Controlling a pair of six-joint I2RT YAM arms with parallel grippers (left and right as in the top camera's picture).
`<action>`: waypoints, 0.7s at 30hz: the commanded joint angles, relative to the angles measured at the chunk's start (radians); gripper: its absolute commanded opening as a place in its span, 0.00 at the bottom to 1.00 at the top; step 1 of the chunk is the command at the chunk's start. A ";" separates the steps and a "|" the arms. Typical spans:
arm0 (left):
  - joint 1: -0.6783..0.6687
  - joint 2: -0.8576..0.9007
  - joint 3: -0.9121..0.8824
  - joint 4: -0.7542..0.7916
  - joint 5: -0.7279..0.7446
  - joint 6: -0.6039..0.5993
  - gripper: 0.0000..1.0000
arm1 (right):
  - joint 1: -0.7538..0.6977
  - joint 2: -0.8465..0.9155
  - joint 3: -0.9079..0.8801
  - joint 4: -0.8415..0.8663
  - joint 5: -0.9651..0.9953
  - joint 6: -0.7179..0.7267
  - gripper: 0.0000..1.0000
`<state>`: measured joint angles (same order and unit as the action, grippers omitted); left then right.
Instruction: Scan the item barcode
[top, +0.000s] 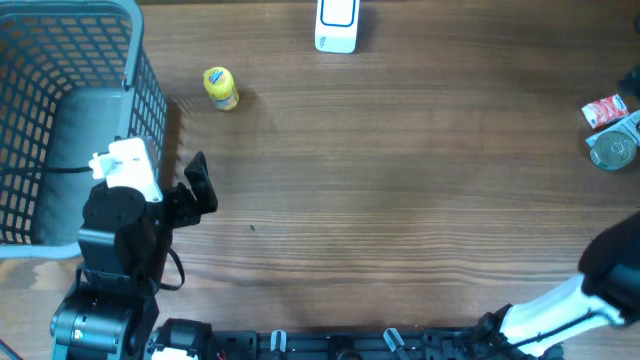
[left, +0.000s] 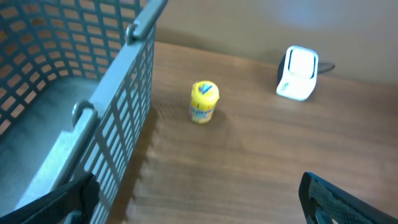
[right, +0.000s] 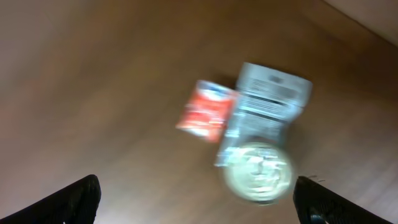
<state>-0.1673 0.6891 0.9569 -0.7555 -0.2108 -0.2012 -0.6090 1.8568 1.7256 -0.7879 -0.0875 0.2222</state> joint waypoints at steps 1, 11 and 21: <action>0.002 -0.002 0.012 0.030 0.011 -0.019 1.00 | 0.110 -0.030 0.004 -0.043 -0.215 -0.009 1.00; 0.002 -0.002 0.231 -0.167 -0.204 -0.050 1.00 | 0.726 0.007 0.004 0.110 -0.164 0.123 1.00; 0.002 -0.004 0.335 -0.314 -0.271 -0.069 1.00 | 1.034 0.265 0.137 0.231 -0.308 0.175 1.00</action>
<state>-0.1673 0.6872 1.2823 -1.0611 -0.4503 -0.2535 0.3534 2.0777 1.7645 -0.5461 -0.3626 0.4191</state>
